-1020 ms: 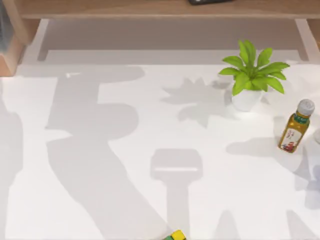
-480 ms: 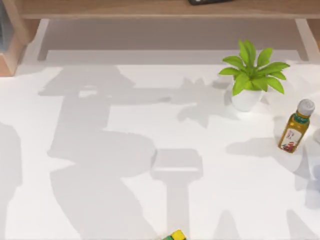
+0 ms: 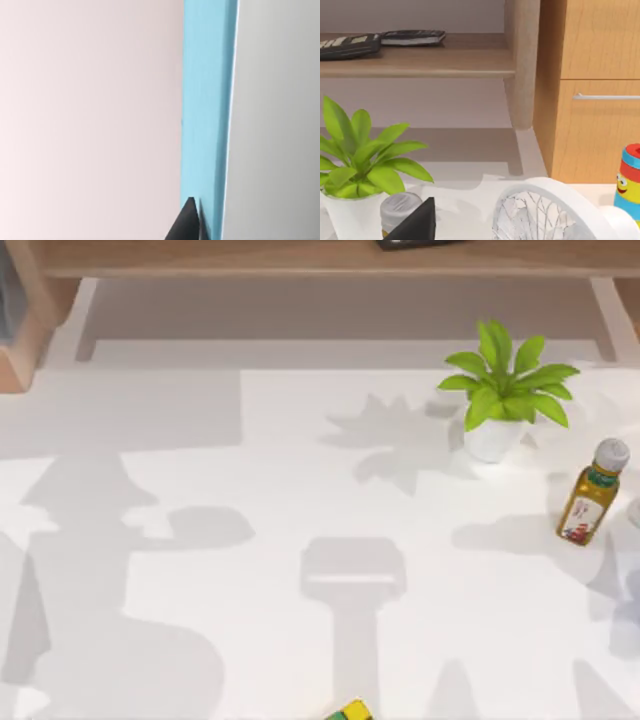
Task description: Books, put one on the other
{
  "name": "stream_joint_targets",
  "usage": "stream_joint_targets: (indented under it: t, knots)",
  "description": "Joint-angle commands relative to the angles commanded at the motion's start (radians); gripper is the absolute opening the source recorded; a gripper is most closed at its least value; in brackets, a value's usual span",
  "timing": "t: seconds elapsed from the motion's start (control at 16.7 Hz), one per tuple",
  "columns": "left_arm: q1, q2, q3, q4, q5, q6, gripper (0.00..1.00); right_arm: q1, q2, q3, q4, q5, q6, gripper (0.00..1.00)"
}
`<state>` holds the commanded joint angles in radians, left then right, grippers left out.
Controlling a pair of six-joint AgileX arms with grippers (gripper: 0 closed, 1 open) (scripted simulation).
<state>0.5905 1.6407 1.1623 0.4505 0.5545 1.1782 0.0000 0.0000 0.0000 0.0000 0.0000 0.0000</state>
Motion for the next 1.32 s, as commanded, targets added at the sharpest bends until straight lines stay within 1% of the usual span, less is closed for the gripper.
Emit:
stream_joint_targets:
  t: [0.18,0.3,0.42,0.54,0.66,0.78,1.32]
  knots:
    - [0.078,-0.004,-0.129,-0.032,0.052,0.349,0.0,0.0,0.0,0.0,0.0,0.0,0.0,1.0]
    - [0.119,0.017,-0.221,-0.053,0.082,0.542,0.0,0.0,0.0,0.0,0.0,0.0,0.0,1.0]
    - [0.148,0.05,-0.307,-0.074,0.106,0.694,0.0,0.0,0.0,0.0,0.0,0.0,0.0,1.0]
    - [0.169,0.085,-0.381,-0.091,0.123,0.803,0.0,0.0,0.0,0.0,0.0,0.0,0.0,1.0]
    - [0.183,0.11,-0.431,-0.102,0.135,0.869,0.0,0.0,0.0,0.0,0.0,0.0,0.0,1.0]
    - [0.188,0.12,-0.452,-0.106,0.139,0.893,0.0,0.0,0.0,0.0,0.0,0.0,0.0,1.0]
    - [0.177,0.137,-0.443,-0.092,0.131,0.884,0.0,0.0,0.0,0.0,0.0,0.0,0.0,1.0]
